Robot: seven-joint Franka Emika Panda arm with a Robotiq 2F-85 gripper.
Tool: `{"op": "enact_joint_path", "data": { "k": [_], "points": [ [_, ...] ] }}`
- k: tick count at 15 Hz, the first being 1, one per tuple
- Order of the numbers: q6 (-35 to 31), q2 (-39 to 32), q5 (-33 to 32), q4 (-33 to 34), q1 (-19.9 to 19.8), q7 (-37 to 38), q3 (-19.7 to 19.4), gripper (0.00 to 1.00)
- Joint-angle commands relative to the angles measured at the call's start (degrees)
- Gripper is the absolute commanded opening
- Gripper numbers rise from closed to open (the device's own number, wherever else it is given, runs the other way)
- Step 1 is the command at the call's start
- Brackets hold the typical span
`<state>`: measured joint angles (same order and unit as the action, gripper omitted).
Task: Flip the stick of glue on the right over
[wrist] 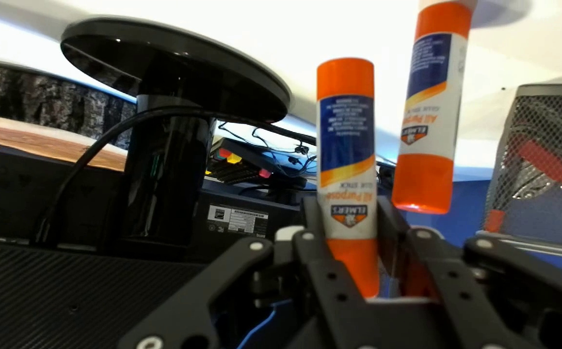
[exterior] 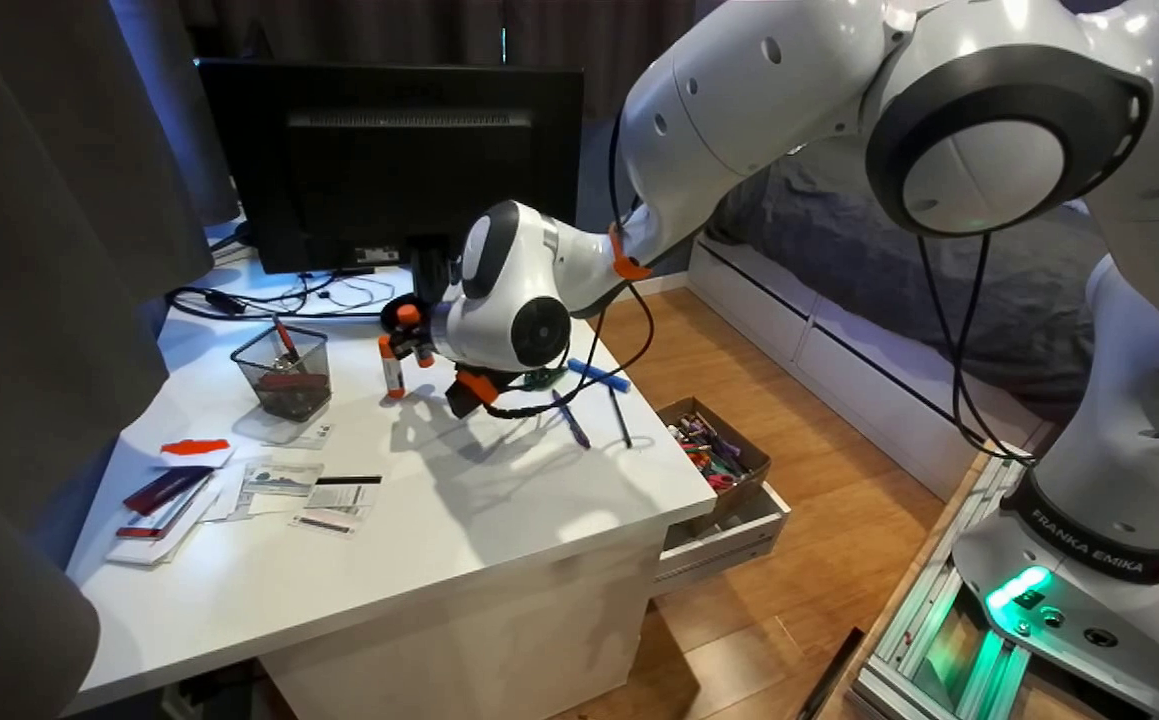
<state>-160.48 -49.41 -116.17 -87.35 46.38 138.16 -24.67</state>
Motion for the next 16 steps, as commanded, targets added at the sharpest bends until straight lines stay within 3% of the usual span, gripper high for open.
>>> {"op": "enact_joint_path", "data": {
  "k": [1,6,11,13,16],
  "points": [
    [-1.0,-1.4,-8.3,2.3,-2.0,9.3,1.7,0.08],
    [0.1,-1.7,-16.2,1.7,-3.7,17.1,3.8,0.08],
    [0.6,-2.0,-19.9,1.5,-5.1,20.6,5.1,0.08],
    [0.6,-1.9,-20.6,1.5,-5.6,20.5,5.6,0.57],
    [0.6,-1.6,-21.0,1.1,-6.2,20.3,6.1,0.76]
  ]
}}
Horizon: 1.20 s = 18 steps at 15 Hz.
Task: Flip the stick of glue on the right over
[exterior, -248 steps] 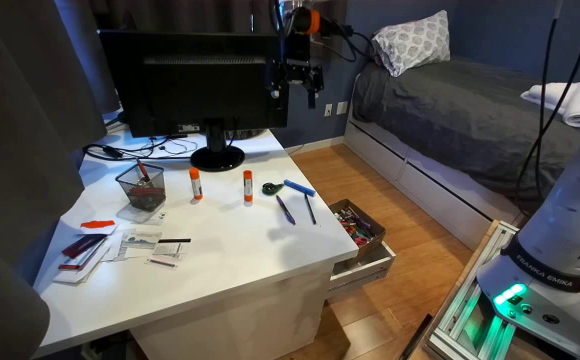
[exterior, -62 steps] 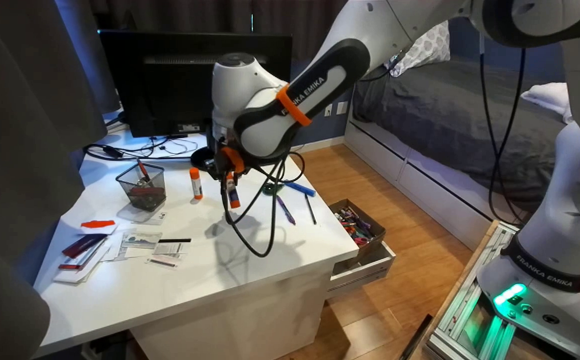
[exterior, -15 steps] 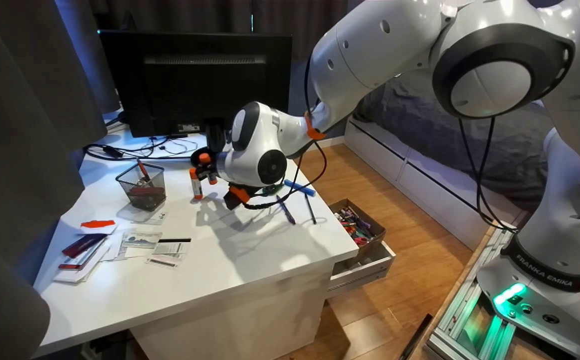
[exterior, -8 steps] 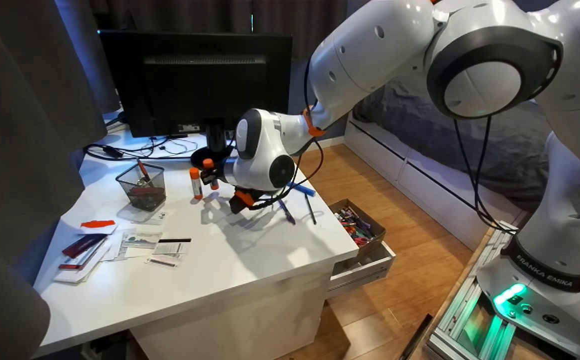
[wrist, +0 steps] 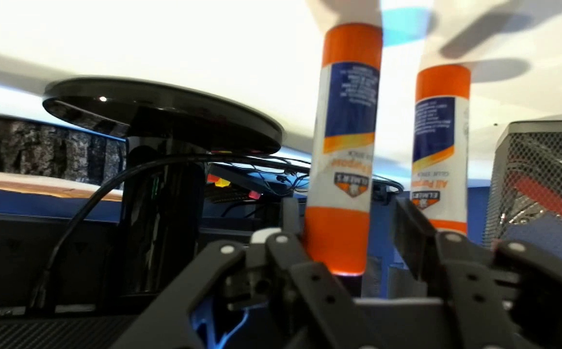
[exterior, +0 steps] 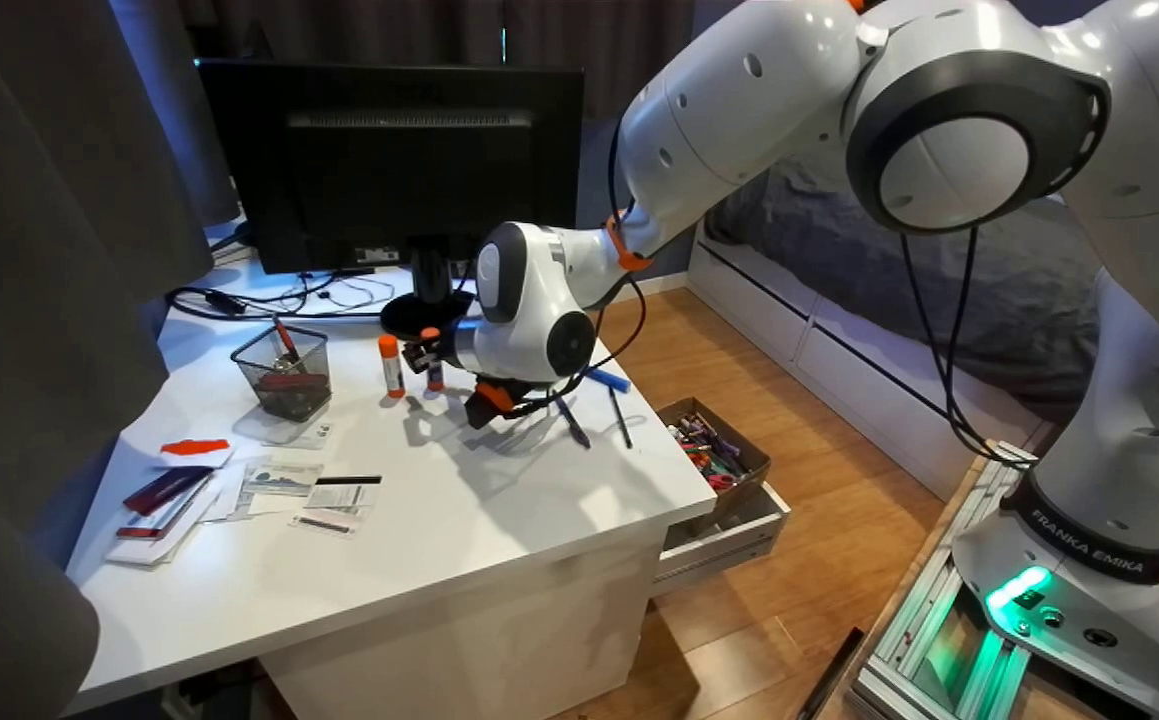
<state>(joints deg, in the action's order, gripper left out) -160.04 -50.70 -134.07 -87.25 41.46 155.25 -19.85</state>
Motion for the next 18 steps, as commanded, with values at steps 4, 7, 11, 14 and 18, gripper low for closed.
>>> {"op": "enact_joint_path", "data": {
  "k": [4,7,11,14,18],
  "points": [
    [0.2,0.2,-3.1,0.5,-1.7,3.0,1.5,1.00],
    [-0.4,0.9,-2.9,-0.1,-1.8,2.9,1.6,1.00],
    [-3.5,3.1,-3.3,-1.4,-2.2,3.0,2.0,1.00],
    [-9.6,5.0,-1.9,-2.4,-2.6,1.4,1.9,1.00],
    [-8.9,11.1,10.3,-9.3,-13.3,-17.8,13.2,1.00]
  ]
}}
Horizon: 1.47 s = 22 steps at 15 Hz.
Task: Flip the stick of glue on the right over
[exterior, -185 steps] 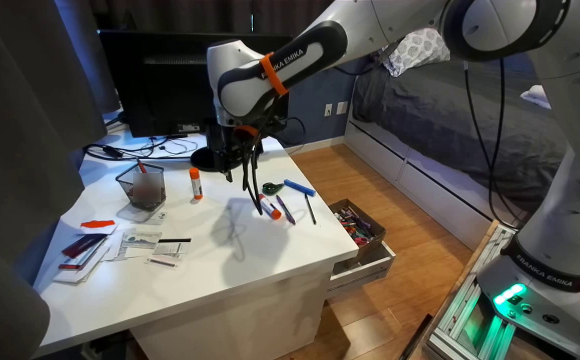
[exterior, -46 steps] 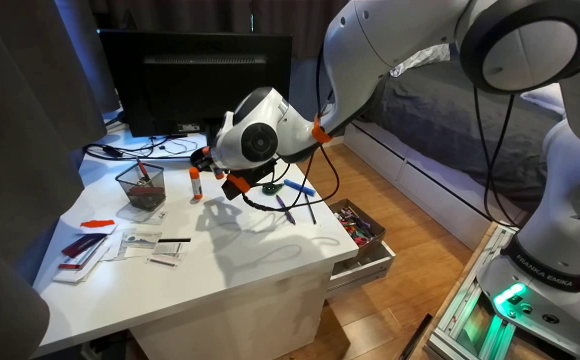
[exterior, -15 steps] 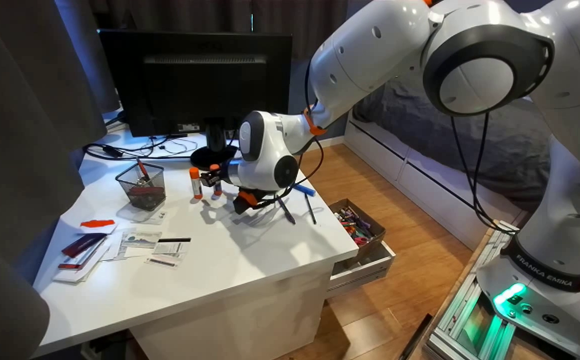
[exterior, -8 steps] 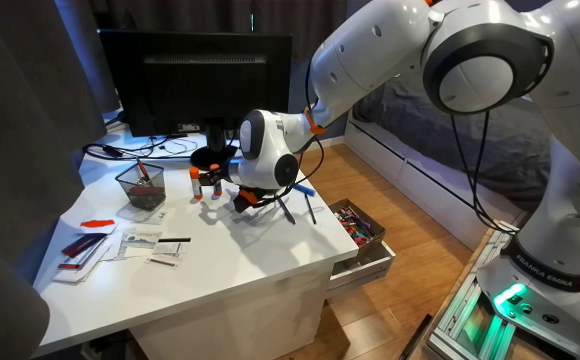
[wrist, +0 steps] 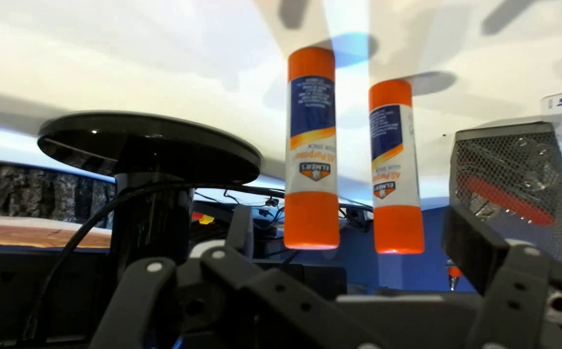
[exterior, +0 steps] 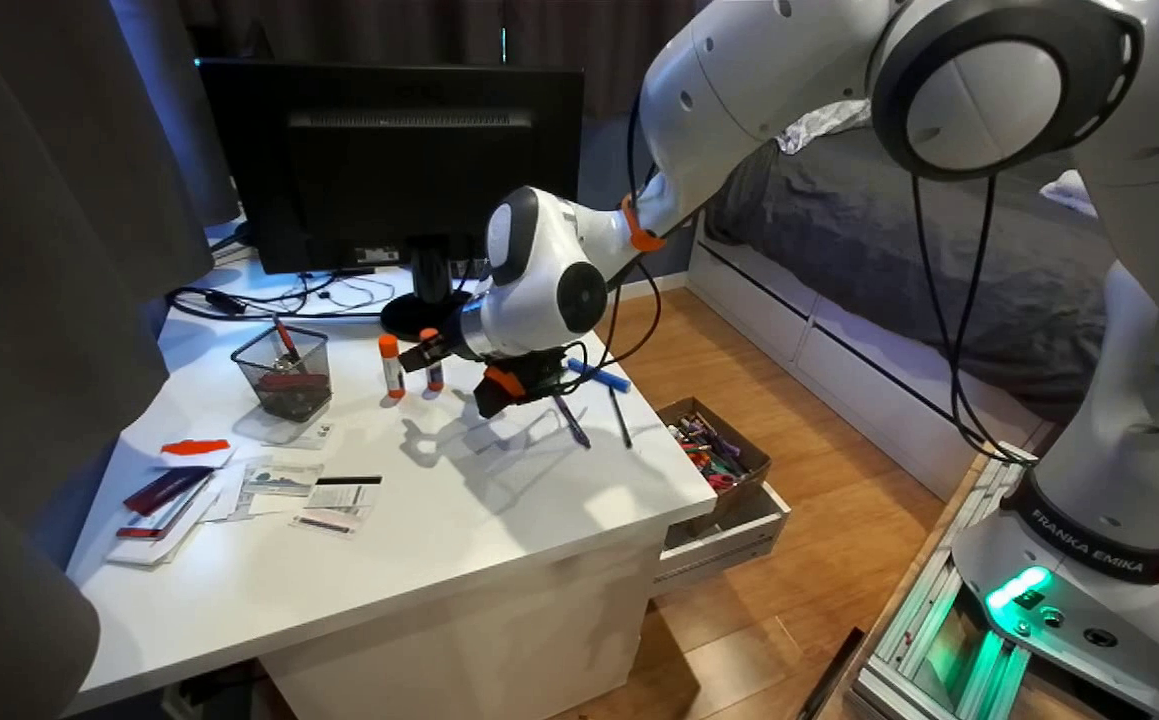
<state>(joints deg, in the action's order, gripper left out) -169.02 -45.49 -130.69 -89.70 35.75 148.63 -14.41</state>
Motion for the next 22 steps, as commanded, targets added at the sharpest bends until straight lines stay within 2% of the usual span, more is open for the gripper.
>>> {"op": "enact_joint_path", "data": {
  "k": [1,2,3,6,8,12,17,18,19,20,21,22],
  "points": [
    [-4.4,5.6,7.0,-6.5,-2.2,-6.6,0.5,1.00],
    [-7.3,6.4,7.7,-6.9,-4.6,-8.3,2.5,1.00],
    [-10.6,7.2,8.8,-7.8,-4.8,-8.7,1.6,1.00],
    [-17.7,10.3,18.3,-15.0,0.8,-12.6,-7.6,1.00],
    [-23.2,12.2,20.9,-19.7,5.7,-13.1,-14.5,1.00],
    [-34.1,14.4,13.4,-23.3,18.6,-3.9,-29.6,1.00],
    [-46.0,13.6,1.5,-19.1,37.4,15.2,-49.0,1.00],
    [-49.2,11.4,9.2,-21.1,40.8,7.9,-55.1,1.00],
    [-52.0,10.8,9.7,-20.5,43.3,7.5,-57.5,1.00],
    [-52.8,12.9,5.3,-18.9,43.1,11.5,-55.2,1.00],
    [-49.8,13.2,7.5,-20.5,41.2,7.0,-54.2,1.00],
    [-51.0,13.4,7.3,-20.2,42.4,7.2,-54.9,1.00]
  ]
}}
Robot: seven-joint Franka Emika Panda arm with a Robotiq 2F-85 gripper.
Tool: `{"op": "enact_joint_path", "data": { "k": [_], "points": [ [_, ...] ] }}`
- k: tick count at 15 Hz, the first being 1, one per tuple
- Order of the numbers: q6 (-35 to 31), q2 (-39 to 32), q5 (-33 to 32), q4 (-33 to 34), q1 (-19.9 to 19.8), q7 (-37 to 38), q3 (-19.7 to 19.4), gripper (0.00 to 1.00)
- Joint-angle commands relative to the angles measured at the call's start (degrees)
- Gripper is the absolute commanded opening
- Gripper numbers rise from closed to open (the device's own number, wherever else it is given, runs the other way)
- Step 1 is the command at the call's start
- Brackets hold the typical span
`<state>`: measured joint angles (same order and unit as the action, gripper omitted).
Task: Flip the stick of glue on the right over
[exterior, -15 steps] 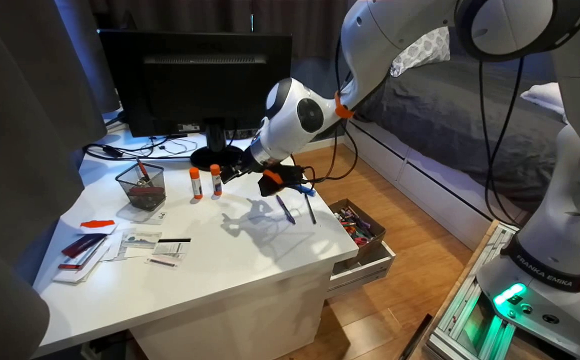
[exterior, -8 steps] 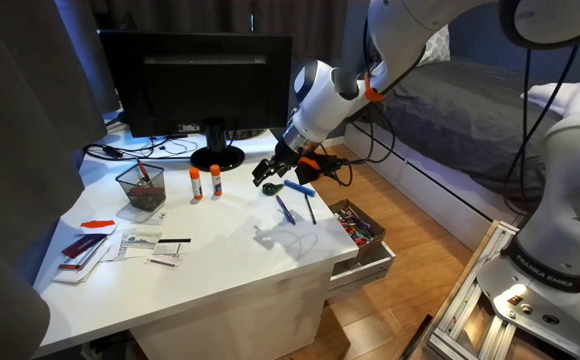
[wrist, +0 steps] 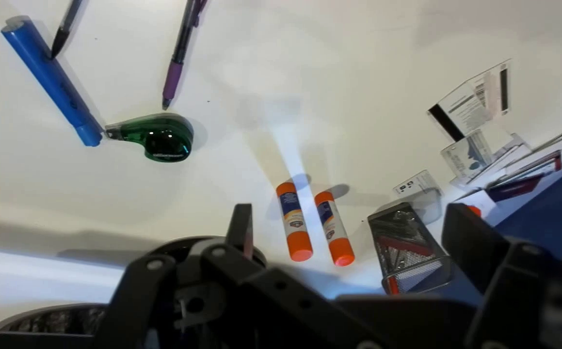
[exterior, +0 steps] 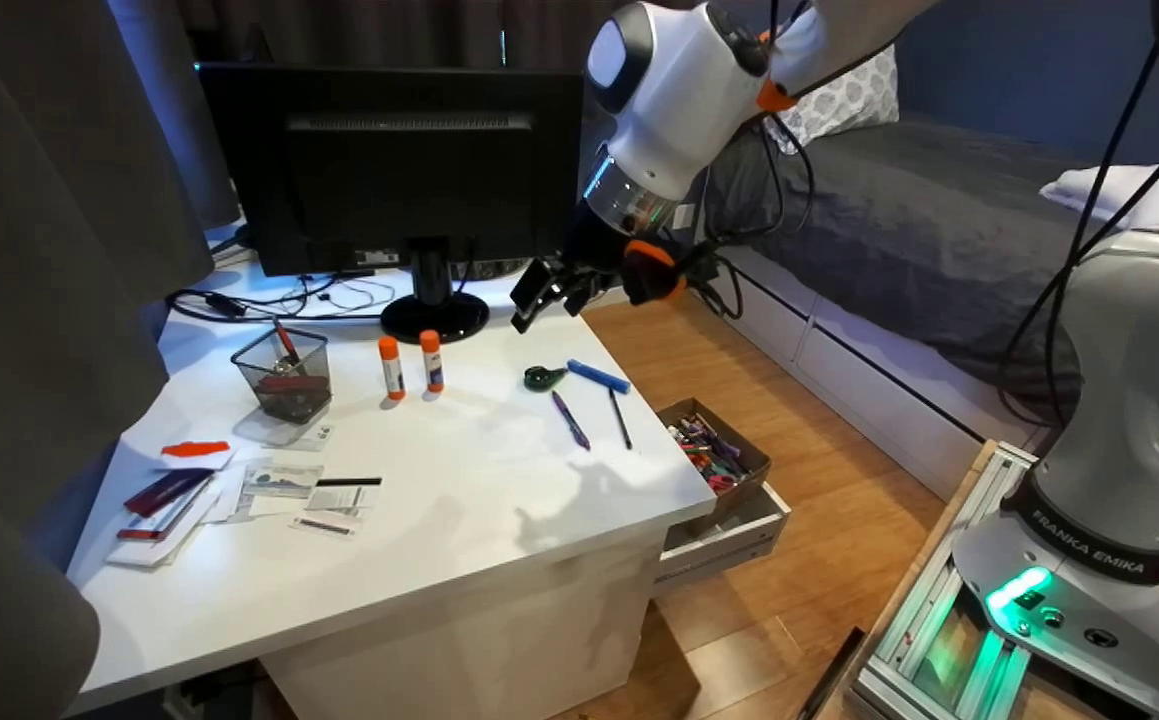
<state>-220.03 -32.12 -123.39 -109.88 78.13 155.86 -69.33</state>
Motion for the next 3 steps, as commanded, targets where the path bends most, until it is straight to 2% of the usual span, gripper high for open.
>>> {"op": "enact_joint_path", "data": {
  "k": [1,3],
  "points": [
    [-0.3,0.0,0.0,0.2,0.5,0.0,-0.1,1.00],
    [-0.3,-0.1,0.0,0.2,0.6,0.0,0.0,1.00]
  ]
}}
